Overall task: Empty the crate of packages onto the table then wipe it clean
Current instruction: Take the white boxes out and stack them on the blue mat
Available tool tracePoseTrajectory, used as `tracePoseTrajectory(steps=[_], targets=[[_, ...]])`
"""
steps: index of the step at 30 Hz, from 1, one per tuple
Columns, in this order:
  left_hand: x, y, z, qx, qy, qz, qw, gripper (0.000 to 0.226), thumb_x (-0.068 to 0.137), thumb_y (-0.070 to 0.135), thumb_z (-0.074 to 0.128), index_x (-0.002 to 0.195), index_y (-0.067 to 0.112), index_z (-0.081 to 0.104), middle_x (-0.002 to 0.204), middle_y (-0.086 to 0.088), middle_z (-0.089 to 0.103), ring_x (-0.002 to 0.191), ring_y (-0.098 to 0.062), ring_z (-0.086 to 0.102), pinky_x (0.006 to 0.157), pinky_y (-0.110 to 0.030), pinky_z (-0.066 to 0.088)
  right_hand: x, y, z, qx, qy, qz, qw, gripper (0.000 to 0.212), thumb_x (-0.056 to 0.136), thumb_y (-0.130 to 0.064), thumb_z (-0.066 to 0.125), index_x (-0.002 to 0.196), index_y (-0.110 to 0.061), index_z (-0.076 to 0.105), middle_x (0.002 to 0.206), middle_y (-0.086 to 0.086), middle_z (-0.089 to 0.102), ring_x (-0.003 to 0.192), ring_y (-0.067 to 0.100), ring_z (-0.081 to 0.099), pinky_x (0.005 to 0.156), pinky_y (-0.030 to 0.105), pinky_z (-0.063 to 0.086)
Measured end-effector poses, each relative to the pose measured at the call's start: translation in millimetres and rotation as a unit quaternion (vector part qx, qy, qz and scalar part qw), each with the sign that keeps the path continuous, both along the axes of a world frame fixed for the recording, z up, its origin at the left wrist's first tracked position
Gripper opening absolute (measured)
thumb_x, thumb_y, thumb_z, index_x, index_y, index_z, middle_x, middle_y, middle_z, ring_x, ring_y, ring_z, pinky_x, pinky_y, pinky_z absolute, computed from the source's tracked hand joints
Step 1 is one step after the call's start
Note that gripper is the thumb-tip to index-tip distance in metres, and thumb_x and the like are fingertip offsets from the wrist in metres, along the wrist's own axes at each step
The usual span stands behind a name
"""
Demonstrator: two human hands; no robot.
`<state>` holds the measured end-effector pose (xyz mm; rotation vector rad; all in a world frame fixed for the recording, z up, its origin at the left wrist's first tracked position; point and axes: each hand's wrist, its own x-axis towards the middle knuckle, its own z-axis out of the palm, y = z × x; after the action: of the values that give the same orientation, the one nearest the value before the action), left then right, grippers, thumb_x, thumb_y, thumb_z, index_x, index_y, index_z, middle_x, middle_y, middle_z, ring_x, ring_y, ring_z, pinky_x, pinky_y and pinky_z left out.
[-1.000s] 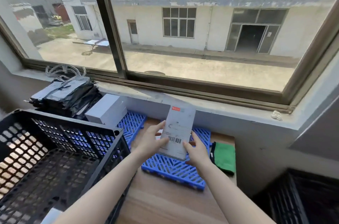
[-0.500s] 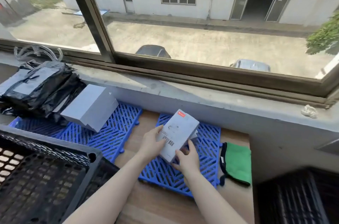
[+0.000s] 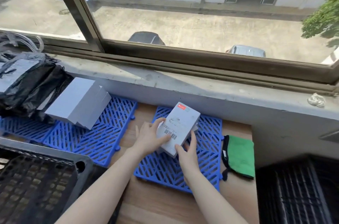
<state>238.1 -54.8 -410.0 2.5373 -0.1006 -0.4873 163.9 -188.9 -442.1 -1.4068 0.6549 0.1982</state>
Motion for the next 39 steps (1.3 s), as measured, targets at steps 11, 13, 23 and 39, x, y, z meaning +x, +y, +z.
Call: tracePoseTrajectory(steps=[11,13,23,39], targets=[[-37,-6,-12,-0.049,0.037,-0.035,0.997,0.083,0.08,0.068,0.042,0.15,0.05,0.002,0.132,0.0,0.052,0.121,-0.02,0.049,0.101,-0.041,0.041,-9,-10,-12,-0.006,0.004,-0.02,1.0,0.054,0.092,-0.028,0.043,0.138,-0.053,0.029,0.132,-0.016,0.055,0.113,0.015,0.058,0.095,0.051,0.049],[-43,-10,-12,-0.081,0.038,-0.042,0.995,0.084,0.087,0.058,0.051,0.153,0.045,0.001,0.138,0.004,0.052,0.122,-0.015,0.049,0.101,-0.036,0.041,-10,-15,-9,-0.047,-0.003,-0.016,0.999,0.052,0.096,-0.024,0.039,0.14,-0.049,0.031,0.135,-0.013,0.054,0.115,0.015,0.054,0.099,0.047,0.046],[-46,-25,-13,-0.118,0.047,-0.044,0.991,0.082,0.089,0.049,0.058,0.153,0.044,0.007,0.143,0.009,0.05,0.119,-0.011,0.053,0.099,-0.034,0.046,-8,-30,-7,-0.081,-0.01,0.0,0.997,0.052,0.103,-0.017,0.032,0.151,-0.033,0.021,0.148,-0.01,0.039,0.128,0.013,0.04,0.102,0.033,0.034],[-95,14,89,-0.143,-0.156,-0.005,0.977,0.057,0.095,0.045,0.055,0.146,0.031,0.034,0.139,0.002,0.048,0.126,-0.016,0.048,0.104,-0.037,0.041,-44,-16,97,-0.257,-0.182,0.026,0.949,0.046,0.098,-0.025,0.047,0.143,-0.023,0.037,0.148,-0.003,0.034,0.135,0.014,0.033,0.112,0.036,0.028]])
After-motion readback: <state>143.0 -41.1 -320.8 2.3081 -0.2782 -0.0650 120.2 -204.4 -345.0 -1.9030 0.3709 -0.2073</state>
